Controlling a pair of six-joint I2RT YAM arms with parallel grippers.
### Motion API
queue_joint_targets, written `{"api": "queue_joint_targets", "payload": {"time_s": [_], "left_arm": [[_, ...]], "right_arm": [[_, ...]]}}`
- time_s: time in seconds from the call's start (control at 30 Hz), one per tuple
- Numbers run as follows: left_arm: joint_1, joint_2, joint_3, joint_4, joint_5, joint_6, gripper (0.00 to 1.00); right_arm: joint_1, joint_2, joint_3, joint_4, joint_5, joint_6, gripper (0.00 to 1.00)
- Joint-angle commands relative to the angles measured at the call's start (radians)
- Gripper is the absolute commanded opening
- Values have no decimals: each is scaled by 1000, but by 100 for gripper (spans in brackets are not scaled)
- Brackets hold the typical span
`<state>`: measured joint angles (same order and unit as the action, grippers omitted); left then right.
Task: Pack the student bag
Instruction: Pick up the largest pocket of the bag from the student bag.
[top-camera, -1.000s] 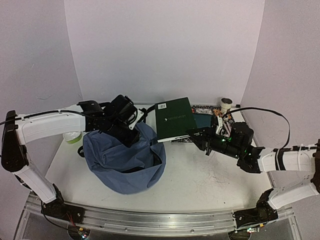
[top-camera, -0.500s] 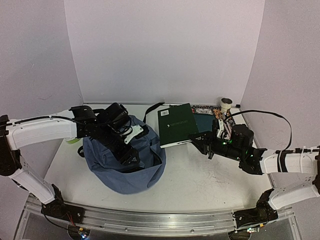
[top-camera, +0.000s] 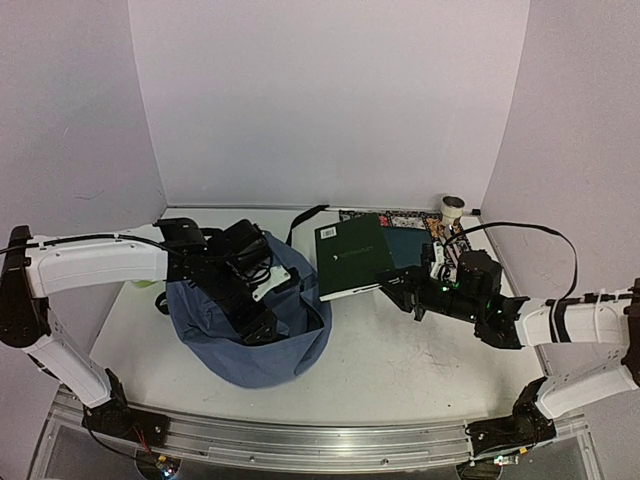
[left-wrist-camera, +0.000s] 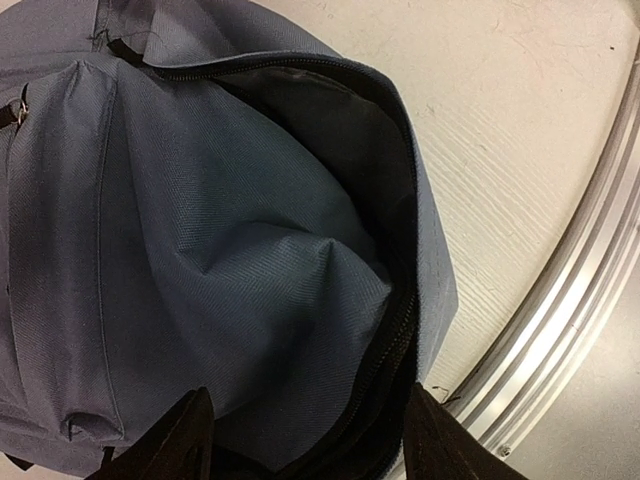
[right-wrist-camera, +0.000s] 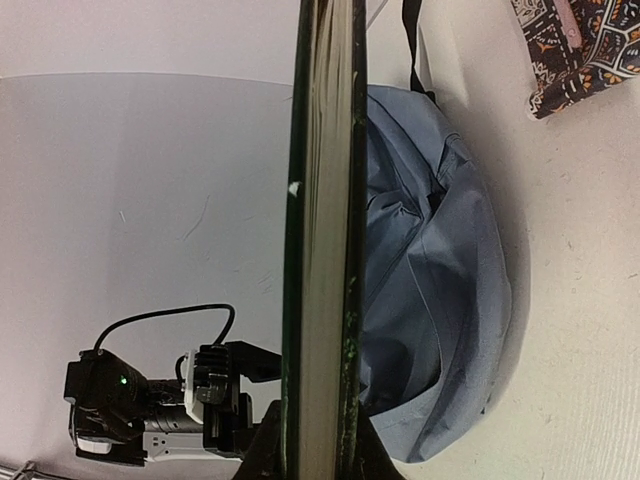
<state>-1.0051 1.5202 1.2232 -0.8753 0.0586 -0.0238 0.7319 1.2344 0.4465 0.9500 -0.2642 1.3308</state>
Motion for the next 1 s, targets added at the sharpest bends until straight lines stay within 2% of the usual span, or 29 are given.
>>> {"api": "queue_joint_targets", "payload": {"time_s": [0.0, 0.23, 0.6, 0.77, 0.87, 0.97], "left_arm": [[-12, 20, 38, -11, -26, 9, 66], [-17, 51, 32, 6, -106, -4, 65], [-66, 98, -2, 32, -72, 0, 64], [-82, 119, -24, 51, -137, -15, 63], [-82, 126, -18, 62, -198, -25, 54], [-82, 122, 5, 62, -262, -39, 31]], "right_arm": [[6, -11, 50, 169, -1, -35, 0], [6, 5, 52, 183, -7, -30, 0], [6, 18, 52, 203, -12, -20, 0], [6, 32, 53, 222, -16, -14, 0], [6, 36, 56, 228, -21, -12, 0], [6, 33, 56, 230, -23, -12, 0]]}}
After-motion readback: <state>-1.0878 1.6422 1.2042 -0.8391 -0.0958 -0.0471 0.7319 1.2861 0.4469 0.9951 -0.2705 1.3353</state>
